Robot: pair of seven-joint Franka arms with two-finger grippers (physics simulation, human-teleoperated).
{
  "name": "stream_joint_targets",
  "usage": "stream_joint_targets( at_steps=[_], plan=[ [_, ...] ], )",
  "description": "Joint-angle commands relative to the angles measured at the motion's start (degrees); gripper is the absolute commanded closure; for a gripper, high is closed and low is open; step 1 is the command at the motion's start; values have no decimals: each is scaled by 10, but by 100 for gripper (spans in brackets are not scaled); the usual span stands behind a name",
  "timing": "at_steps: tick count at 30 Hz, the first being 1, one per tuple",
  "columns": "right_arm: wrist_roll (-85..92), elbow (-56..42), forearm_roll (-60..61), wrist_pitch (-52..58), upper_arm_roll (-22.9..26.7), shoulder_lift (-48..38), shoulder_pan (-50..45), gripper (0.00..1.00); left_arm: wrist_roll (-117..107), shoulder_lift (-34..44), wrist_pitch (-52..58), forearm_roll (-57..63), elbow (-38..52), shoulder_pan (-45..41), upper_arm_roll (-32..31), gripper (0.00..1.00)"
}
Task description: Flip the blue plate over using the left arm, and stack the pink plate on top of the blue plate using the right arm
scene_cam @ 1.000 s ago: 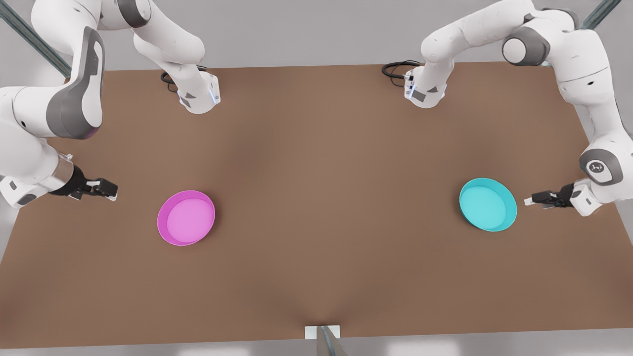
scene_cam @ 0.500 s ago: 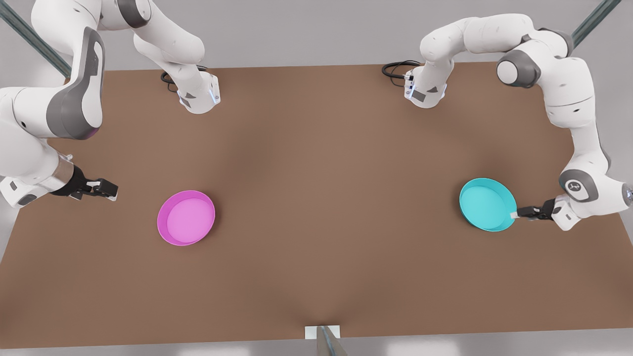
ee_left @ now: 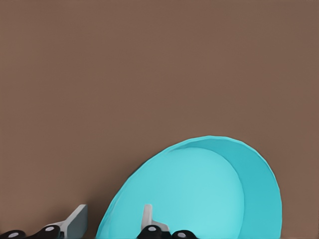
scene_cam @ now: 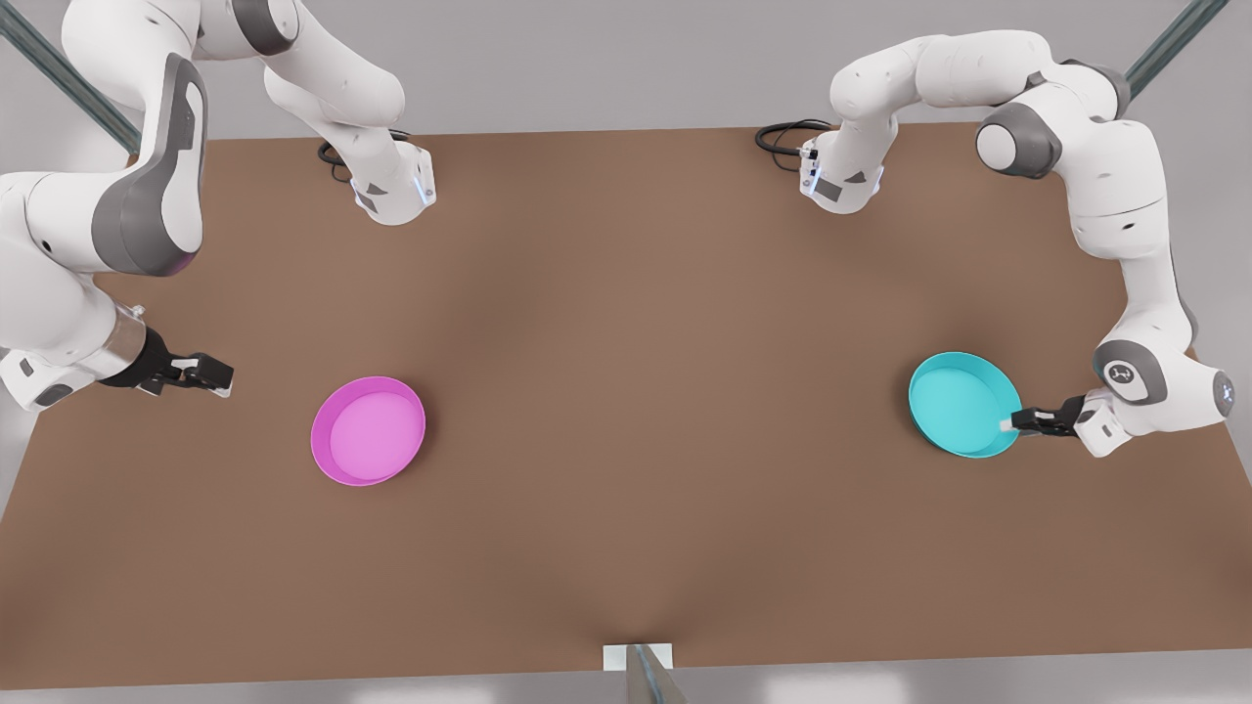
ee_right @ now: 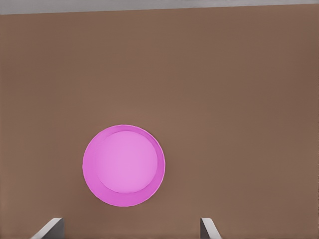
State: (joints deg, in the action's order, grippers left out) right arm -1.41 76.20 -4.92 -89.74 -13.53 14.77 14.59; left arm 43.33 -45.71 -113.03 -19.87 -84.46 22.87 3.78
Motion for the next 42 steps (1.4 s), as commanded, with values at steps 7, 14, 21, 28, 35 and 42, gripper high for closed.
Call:
stream_joint_targets(
  at_steps=[7, 14, 21, 28, 35, 42],
  plan=[
    [1, -4, 1, -4, 0, 0, 0, 0, 0, 0, -1, 0, 0, -4, 0, 53],
    [4, -4, 0, -6, 11, 0, 2, 0, 46, -8, -2, 25, 0, -9, -2, 53],
    [4, -4, 0, -6, 11, 0, 2, 0, 104, -13, 1, 31, 1, -9, -2, 56],
    [4, -4, 0, -6, 11, 0, 2, 0, 115, -12, 2, 30, 1, -9, -2, 65],
    [4, -4, 0, -6, 11, 0, 2, 0, 132, -13, 1, 30, 1, -9, -2, 72],
    [4, -4, 0, -6, 11, 1, 2, 0, 139, -20, -2, 31, 3, -9, -1, 73]
  ],
)
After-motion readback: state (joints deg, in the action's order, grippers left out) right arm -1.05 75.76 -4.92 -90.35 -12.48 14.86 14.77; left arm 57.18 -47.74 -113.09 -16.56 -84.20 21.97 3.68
